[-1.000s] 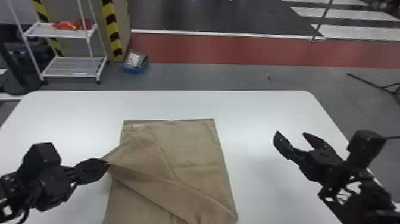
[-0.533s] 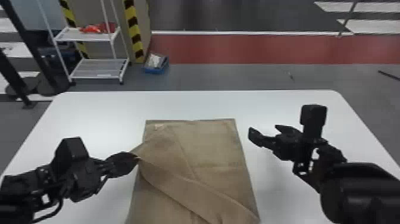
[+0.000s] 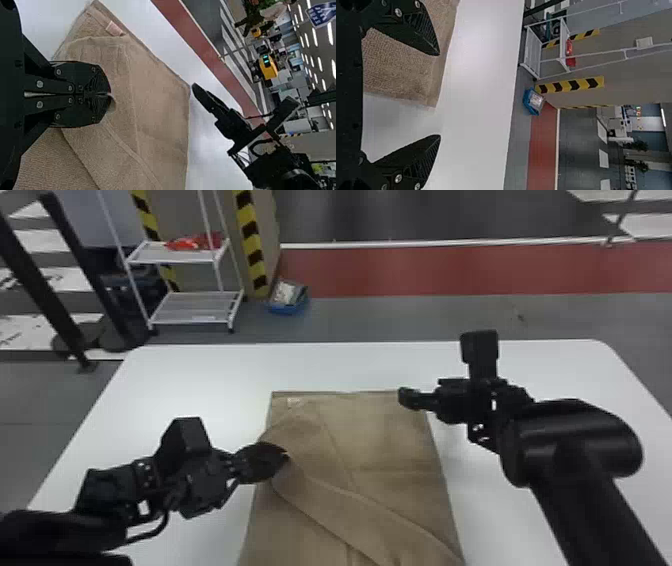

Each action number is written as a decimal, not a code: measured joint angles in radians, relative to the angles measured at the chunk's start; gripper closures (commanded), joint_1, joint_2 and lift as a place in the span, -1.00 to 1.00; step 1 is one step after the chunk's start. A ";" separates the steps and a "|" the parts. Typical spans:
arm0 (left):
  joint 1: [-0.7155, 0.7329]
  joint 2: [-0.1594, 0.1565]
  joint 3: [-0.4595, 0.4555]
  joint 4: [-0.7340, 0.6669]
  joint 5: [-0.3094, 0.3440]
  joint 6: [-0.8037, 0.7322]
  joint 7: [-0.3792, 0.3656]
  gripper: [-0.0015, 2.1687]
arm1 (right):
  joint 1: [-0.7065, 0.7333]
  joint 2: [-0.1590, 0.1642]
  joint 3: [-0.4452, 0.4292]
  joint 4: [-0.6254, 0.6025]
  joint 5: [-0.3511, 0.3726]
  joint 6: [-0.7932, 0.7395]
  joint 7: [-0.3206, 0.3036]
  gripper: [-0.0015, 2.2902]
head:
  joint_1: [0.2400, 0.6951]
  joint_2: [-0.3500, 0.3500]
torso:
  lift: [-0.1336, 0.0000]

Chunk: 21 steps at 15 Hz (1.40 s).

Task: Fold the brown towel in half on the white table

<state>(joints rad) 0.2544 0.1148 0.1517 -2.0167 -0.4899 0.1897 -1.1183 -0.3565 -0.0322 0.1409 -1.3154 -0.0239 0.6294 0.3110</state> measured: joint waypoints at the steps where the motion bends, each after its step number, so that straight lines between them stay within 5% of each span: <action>1: -0.007 0.002 -0.010 0.005 -0.001 0.000 -0.001 0.74 | -0.018 0.003 0.012 0.027 0.017 0.012 0.009 -0.75 | 1.00 0.20 | -0.88; 4: -0.033 0.012 -0.041 0.026 -0.001 0.000 -0.002 0.74 | -0.042 0.017 0.025 0.067 0.066 0.070 0.046 -0.40 | 1.00 0.19 | -0.88; 7: -0.041 0.015 -0.049 0.036 0.000 -0.003 -0.002 0.74 | -0.043 0.024 0.024 0.064 0.079 0.091 0.050 0.26 | 1.00 0.18 | -0.88; 9: -0.043 0.017 -0.049 0.038 0.000 -0.003 -0.002 0.74 | -0.034 0.024 0.019 0.042 0.076 0.098 0.046 0.45 | 1.00 0.18 | -0.88; 15: -0.086 0.025 -0.049 0.064 0.005 -0.002 0.015 0.74 | -0.035 0.012 -0.031 -0.032 0.098 0.156 0.037 0.45 | 1.00 0.12 | -0.88; 18: -0.151 0.018 -0.043 0.111 0.016 0.005 0.044 0.74 | 0.020 -0.039 -0.145 -0.151 0.086 0.233 0.045 0.45 | 1.00 -0.09 | -0.88; 21: -0.226 0.012 -0.052 0.173 0.020 0.044 0.136 0.74 | 0.153 -0.113 -0.362 -0.310 0.007 0.317 0.045 0.45 | 1.00 -0.33 | -0.88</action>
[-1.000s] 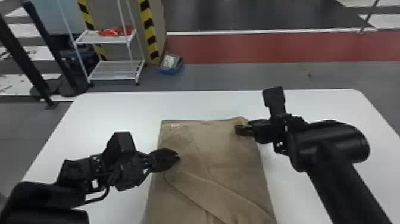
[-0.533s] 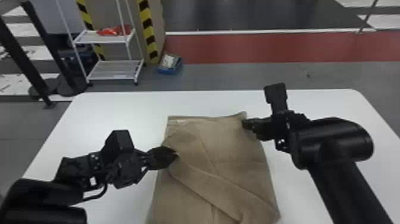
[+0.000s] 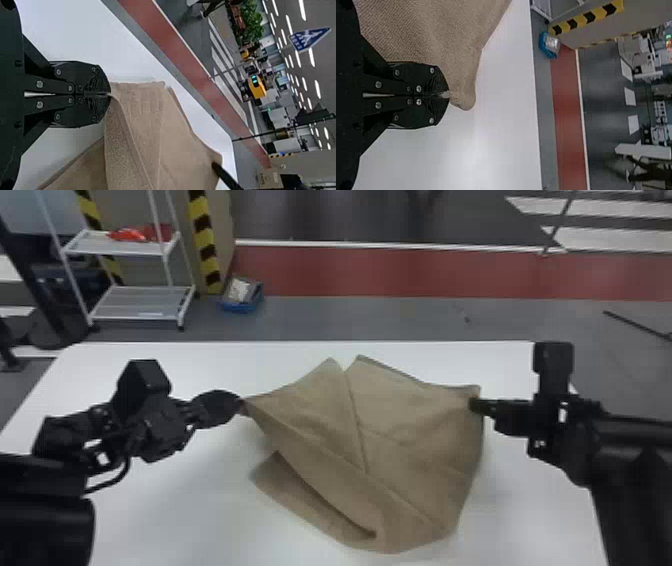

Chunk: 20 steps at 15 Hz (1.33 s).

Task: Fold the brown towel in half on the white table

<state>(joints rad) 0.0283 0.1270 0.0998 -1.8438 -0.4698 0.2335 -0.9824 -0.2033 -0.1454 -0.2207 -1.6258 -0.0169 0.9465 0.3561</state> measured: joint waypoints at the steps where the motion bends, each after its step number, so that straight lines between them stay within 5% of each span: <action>1: -0.020 -0.001 -0.002 0.015 0.000 0.018 0.019 0.74 | 0.045 -0.020 -0.067 -0.042 -0.035 0.012 0.005 0.45 | 1.00 -0.49 | -0.88; 6: -0.066 -0.004 0.021 0.042 -0.002 0.131 0.075 0.74 | 0.217 -0.070 -0.346 -0.174 -0.157 0.009 0.064 0.44 | 1.00 -0.73 | -0.88; 7: -0.066 -0.005 0.032 0.043 -0.002 0.142 0.076 0.74 | 0.257 -0.069 -0.384 -0.208 -0.158 0.014 0.073 0.23 | 1.00 -0.80 | -0.88; 9: -0.067 -0.007 0.051 0.046 0.002 0.147 0.076 0.74 | 0.348 -0.055 -0.415 -0.291 -0.128 0.016 0.106 -0.92 | 1.00 -0.83 | -0.88; 10: -0.065 -0.007 0.058 0.047 0.005 0.146 0.072 0.74 | 0.401 -0.043 -0.415 -0.337 -0.090 0.008 0.140 -1.00 | 1.00 -0.83 | -0.88; 15: -0.013 -0.001 0.096 0.022 0.029 0.106 0.054 0.74 | 0.558 0.010 -0.403 -0.521 0.219 -0.174 0.274 -0.94 | 1.00 -0.86 | -0.88; 20: 0.031 0.003 0.130 0.007 0.057 0.060 0.046 0.74 | 0.639 -0.009 -0.376 -0.525 0.697 -0.770 0.522 -0.91 | 1.00 -0.72 | -0.88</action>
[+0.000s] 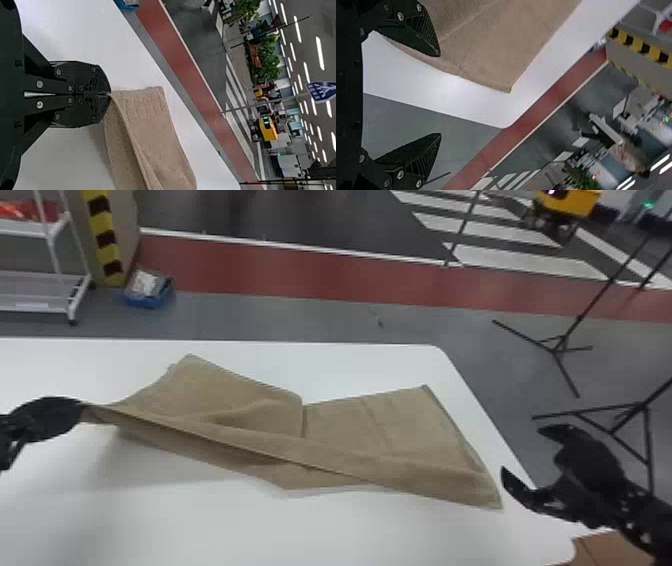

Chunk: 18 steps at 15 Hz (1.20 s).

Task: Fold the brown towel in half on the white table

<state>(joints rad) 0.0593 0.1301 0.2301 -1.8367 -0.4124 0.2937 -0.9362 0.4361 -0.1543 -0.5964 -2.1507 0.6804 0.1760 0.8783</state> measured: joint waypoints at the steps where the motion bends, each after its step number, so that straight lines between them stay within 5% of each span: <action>1: 0.004 0.000 0.003 -0.002 0.005 -0.003 -0.001 0.74 | 0.012 -0.014 0.002 0.010 0.066 -0.071 0.058 -0.91 | 1.00 -0.69 | -0.88; 6: 0.009 0.002 0.017 -0.001 0.020 -0.009 -0.002 0.74 | 0.024 -0.079 0.044 0.077 0.256 -0.131 0.200 -0.79 | 1.00 -0.72 | -0.88; 11: 0.023 0.002 0.024 -0.005 0.023 -0.023 -0.007 0.74 | -0.099 -0.122 0.124 0.204 0.288 -0.074 0.294 -0.49 | 1.00 -0.69 | -0.88; 18: 0.031 0.002 0.052 -0.009 0.032 -0.041 -0.014 0.74 | -0.133 -0.140 0.146 0.224 0.303 -0.011 0.375 -0.49 | 1.00 -0.65 | -0.88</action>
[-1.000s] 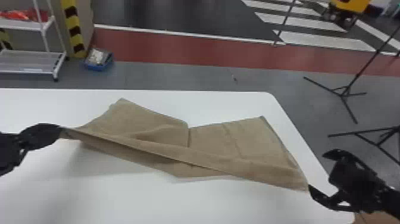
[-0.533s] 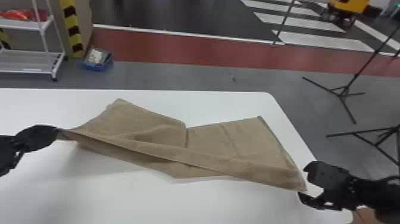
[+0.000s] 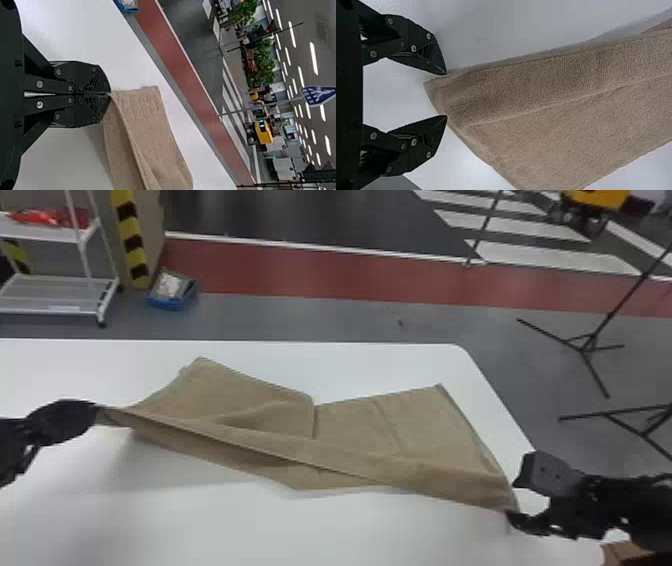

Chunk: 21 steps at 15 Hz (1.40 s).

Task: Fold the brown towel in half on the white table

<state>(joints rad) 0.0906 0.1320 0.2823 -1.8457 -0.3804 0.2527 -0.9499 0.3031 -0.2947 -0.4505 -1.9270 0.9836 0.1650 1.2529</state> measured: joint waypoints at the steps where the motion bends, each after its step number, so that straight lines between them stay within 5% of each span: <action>1: 0.000 0.000 0.000 0.000 0.000 -0.001 -0.001 0.74 | 0.001 -0.001 0.000 -0.001 0.001 0.002 0.000 -0.49 | 1.00 -0.66 | -0.88; 3: 0.001 0.000 0.000 0.000 0.001 -0.005 -0.006 0.74 | -0.003 -0.001 0.015 0.011 0.013 0.009 0.003 -0.31 | 1.00 -0.66 | -0.88; 7: 0.008 0.000 0.002 -0.007 0.002 -0.011 -0.010 0.74 | -0.032 -0.006 0.048 0.037 0.013 0.045 0.067 0.57 | 1.00 -0.63 | -0.88; 13: 0.024 0.001 0.044 -0.039 0.025 -0.014 -0.026 0.74 | -0.018 0.012 -0.117 -0.127 -0.319 0.131 0.109 0.97 | 1.00 -0.53 | -0.88; 16: 0.048 0.000 0.084 -0.107 0.048 -0.010 -0.060 0.74 | -0.008 0.024 -0.211 -0.196 -0.471 0.198 0.109 0.97 | 1.00 -0.54 | -0.88; 19: 0.060 -0.002 0.152 -0.238 0.082 0.055 -0.079 0.74 | -0.044 0.025 -0.336 -0.276 -0.733 0.381 0.109 0.97 | 1.00 -0.50 | -0.88; 21: 0.029 -0.005 0.183 -0.330 0.098 0.138 -0.070 0.74 | -0.107 0.025 -0.369 -0.329 -0.821 0.471 0.099 0.97 | 1.00 -0.41 | -0.88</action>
<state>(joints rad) 0.1193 0.1269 0.4649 -2.1758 -0.2820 0.3909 -1.0194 0.1959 -0.2697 -0.8192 -2.2564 0.1626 0.6357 1.3520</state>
